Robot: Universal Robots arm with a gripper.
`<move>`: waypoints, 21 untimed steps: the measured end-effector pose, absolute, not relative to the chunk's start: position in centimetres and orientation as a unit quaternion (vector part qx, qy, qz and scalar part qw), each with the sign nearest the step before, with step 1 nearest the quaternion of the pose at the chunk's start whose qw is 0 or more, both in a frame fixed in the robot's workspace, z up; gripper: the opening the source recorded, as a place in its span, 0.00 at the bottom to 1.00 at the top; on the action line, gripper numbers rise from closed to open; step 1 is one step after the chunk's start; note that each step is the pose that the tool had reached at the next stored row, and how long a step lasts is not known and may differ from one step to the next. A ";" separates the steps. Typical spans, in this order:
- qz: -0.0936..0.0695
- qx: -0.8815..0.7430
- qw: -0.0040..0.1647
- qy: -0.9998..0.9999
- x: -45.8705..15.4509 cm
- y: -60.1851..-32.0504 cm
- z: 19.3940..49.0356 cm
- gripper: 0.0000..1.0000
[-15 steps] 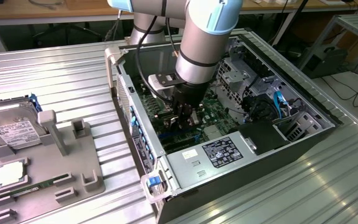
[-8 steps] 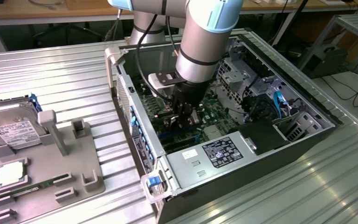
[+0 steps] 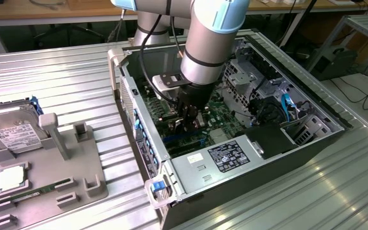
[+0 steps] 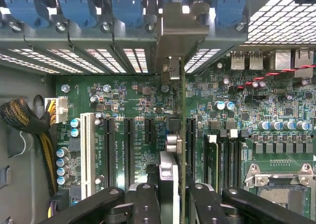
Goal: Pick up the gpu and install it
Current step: 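Insert the gpu into the slot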
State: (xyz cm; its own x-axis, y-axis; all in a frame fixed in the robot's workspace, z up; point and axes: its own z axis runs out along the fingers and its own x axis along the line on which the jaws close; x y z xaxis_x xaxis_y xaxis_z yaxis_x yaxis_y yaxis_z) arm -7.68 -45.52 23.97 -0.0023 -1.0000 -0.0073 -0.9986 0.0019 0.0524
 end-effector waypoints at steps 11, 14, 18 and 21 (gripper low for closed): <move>-0.021 0.706 0.016 -0.708 -7.7 -45.5 23.7 0.28; -0.021 0.706 0.016 -0.708 -7.7 -45.5 23.7 0.28; -0.021 0.706 0.016 -0.708 -7.7 -45.5 23.7 0.28; -0.021 0.706 0.016 -0.708 -7.7 -45.5 23.7 0.28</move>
